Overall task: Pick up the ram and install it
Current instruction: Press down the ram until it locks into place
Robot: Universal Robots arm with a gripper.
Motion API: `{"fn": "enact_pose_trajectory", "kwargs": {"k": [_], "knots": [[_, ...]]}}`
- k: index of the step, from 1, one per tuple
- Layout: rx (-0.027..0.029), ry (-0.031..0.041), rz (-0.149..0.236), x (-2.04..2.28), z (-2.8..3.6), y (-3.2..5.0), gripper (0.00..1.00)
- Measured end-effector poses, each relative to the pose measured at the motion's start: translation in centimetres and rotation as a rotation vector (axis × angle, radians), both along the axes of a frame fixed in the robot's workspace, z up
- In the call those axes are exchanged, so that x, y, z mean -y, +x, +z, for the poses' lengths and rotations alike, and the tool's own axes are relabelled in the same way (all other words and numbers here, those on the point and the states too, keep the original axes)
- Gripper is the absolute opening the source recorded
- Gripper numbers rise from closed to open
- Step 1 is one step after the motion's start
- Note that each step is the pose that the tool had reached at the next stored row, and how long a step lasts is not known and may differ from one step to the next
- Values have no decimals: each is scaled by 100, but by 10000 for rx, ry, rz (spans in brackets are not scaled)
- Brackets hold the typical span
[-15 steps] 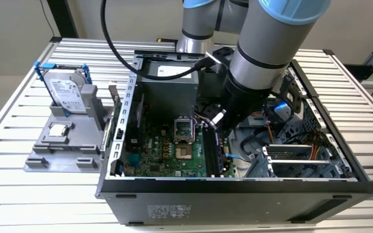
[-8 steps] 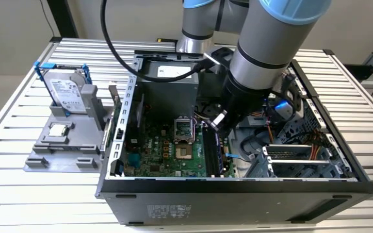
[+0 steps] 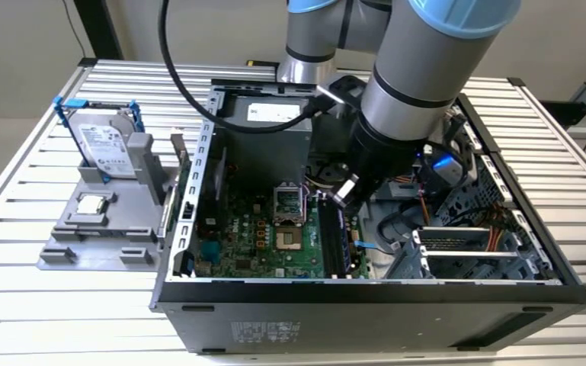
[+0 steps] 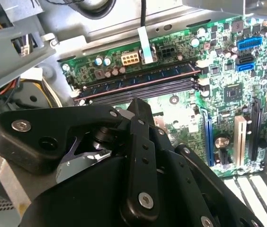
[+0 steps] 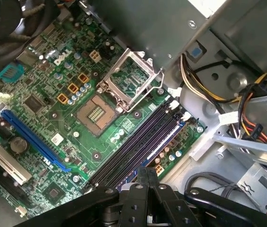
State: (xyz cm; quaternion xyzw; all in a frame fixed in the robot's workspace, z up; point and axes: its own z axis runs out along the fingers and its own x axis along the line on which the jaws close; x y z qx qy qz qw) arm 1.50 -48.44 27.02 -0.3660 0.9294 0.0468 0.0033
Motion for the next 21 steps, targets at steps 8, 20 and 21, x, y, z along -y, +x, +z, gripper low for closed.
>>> {"fn": "enact_pose_trajectory", "kwargs": {"k": [8, 20, 21], "knots": [[19, 55, 754, -1, 0, 0, 0], [64, 102, 1718, 0, 1, 9, 0], [65, 107, 1808, -1, 0, 10, 0]]}}
